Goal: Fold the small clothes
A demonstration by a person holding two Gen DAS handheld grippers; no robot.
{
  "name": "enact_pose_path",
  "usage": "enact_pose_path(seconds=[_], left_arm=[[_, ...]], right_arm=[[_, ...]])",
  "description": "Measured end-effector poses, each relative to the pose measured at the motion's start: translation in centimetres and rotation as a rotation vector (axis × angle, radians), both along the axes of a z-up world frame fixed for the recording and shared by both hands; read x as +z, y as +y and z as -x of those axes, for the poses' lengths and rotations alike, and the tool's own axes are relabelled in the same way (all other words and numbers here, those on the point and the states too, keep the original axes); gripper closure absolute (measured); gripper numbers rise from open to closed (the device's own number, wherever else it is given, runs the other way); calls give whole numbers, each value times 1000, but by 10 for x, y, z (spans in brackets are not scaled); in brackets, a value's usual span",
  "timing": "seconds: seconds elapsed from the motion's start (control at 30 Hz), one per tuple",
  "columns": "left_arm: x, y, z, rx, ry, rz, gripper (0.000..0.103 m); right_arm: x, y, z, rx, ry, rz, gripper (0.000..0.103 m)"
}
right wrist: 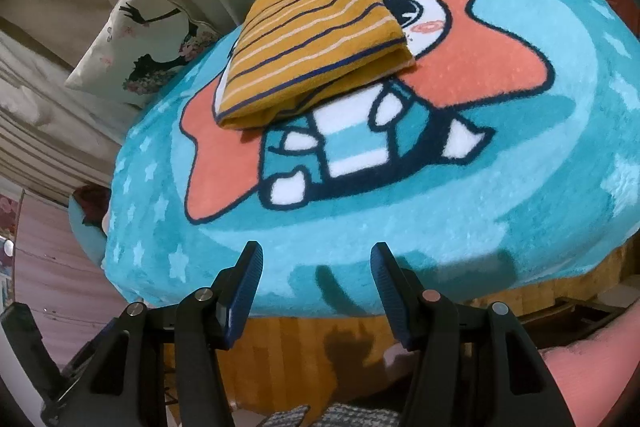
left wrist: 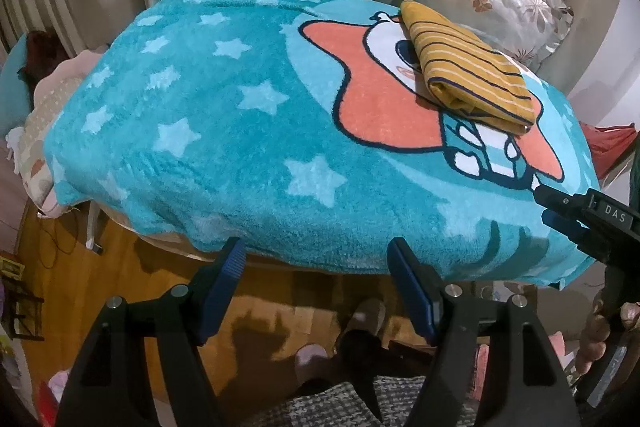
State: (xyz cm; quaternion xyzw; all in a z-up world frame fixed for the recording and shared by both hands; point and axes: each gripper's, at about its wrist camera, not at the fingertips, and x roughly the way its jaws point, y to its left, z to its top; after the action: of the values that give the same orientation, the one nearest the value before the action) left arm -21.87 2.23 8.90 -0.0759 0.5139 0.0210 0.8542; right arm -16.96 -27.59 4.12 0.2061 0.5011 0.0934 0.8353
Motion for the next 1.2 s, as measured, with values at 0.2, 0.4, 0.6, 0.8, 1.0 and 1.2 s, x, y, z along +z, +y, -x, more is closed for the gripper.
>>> enact_pose_path(seconds=[0.2,0.4,0.6,0.8,1.0,1.2], left_arm=[[3,1,4,18,-8,-13,31],[3,2,5,19,-7,-15,30],[1,1,7,16,-4,-15,30],[-4,2,6,4,11,-20,30],[-7,7,4,7,22,-24,30],[-10,12,3,14,33,-11,30]], right_arm=[[0,9,-1,31,-4,13,42],[0,13,1,43,-11,27,42],[0,13,4,30,-9,30,42],[-6,11,6,16,4,29,42],[-10,17,4,24,11,29,42],[-11,24,1,44,17,35,42]])
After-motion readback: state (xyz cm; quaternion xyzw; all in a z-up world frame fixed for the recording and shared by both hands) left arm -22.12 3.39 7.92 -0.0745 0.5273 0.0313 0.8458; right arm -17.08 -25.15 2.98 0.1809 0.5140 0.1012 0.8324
